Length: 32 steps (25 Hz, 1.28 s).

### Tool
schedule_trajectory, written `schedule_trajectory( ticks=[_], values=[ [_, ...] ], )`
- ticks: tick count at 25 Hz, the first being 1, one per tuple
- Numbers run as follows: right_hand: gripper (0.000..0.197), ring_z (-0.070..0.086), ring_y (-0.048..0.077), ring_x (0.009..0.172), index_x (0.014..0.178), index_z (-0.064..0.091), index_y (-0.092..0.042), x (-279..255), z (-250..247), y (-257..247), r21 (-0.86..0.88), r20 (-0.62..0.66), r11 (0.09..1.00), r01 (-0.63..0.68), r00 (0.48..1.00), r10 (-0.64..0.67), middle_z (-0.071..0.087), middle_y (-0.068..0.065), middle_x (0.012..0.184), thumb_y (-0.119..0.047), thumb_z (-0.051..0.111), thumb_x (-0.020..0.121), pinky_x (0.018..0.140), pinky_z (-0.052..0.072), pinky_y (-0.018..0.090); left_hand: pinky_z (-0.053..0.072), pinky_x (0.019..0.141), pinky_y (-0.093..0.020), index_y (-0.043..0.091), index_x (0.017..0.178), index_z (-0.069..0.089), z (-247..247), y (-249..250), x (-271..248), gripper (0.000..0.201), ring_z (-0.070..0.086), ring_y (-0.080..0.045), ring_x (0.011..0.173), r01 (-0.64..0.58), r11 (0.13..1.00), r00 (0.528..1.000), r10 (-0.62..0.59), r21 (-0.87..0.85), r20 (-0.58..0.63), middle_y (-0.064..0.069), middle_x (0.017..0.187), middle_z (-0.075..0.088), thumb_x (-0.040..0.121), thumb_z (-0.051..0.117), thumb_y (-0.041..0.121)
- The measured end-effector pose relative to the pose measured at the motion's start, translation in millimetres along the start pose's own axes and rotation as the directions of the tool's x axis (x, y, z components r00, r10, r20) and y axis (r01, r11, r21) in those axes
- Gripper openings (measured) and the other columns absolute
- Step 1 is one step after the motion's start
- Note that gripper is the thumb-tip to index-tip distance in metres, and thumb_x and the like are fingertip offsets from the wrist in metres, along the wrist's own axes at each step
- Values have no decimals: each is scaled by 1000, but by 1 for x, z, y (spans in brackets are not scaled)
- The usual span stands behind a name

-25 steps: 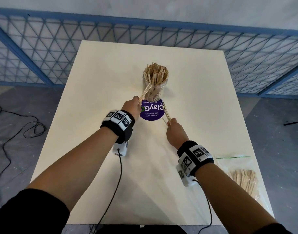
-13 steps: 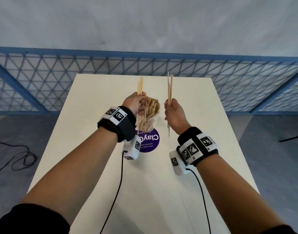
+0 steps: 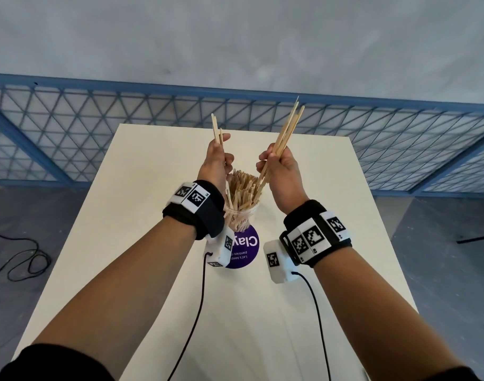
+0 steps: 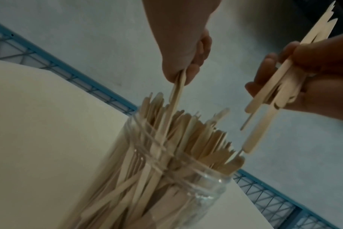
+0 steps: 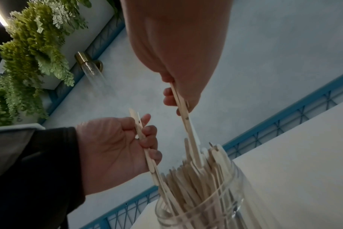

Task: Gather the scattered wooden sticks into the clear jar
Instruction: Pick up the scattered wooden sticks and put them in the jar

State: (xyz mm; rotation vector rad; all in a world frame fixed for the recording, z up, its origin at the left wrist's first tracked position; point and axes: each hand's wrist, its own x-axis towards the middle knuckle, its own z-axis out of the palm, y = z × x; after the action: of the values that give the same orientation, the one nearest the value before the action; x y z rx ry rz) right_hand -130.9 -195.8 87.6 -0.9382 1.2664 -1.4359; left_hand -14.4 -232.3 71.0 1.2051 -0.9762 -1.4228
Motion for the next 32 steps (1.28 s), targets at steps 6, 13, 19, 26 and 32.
schedule_trajectory(
  ticks=[6,13,19,26,32],
  values=[
    [32,46,12,68,78,46,-20,10,14,11,11,-9,1000,-19,1000,20,44,-2,74,1,31,97,64,41,21,36,58,-25,21,78,50,0,-21,2,35,39,-11,57,-3,1000,1000,3,-20,2,1,66,41,97,31,-1],
    [23,49,10,71,85,55,-16,2,21,31,-407,-15,912,47,998,-59,53,10,89,-2,39,95,62,43,11,48,70,-21,27,92,57,-3,-23,-6,13,57,-14,78,-42,998,994,47,-45,101,1,86,60,96,45,25],
    [23,49,36,100,92,58,3,-7,23,53,-886,98,434,167,979,-177,59,19,98,-11,40,91,98,34,45,45,76,-23,23,112,49,10,-8,-8,31,56,-11,81,-178,982,976,183,-54,113,2,86,59,91,38,42],
    [60,48,38,109,108,61,0,-17,14,70,-900,184,370,229,971,-153,60,16,113,-36,21,81,101,36,50,41,54,-5,26,110,53,1,-17,-10,35,51,8,51,-341,922,939,342,185,25,11,79,52,92,46,-4],
    [50,33,27,134,143,29,-8,-16,7,67,-761,116,620,191,980,-160,37,15,144,-12,38,94,114,29,38,49,83,-16,6,104,71,-15,-45,-16,25,67,-18,89,-525,611,851,383,592,359,-10,100,71,88,52,8]
  ],
)
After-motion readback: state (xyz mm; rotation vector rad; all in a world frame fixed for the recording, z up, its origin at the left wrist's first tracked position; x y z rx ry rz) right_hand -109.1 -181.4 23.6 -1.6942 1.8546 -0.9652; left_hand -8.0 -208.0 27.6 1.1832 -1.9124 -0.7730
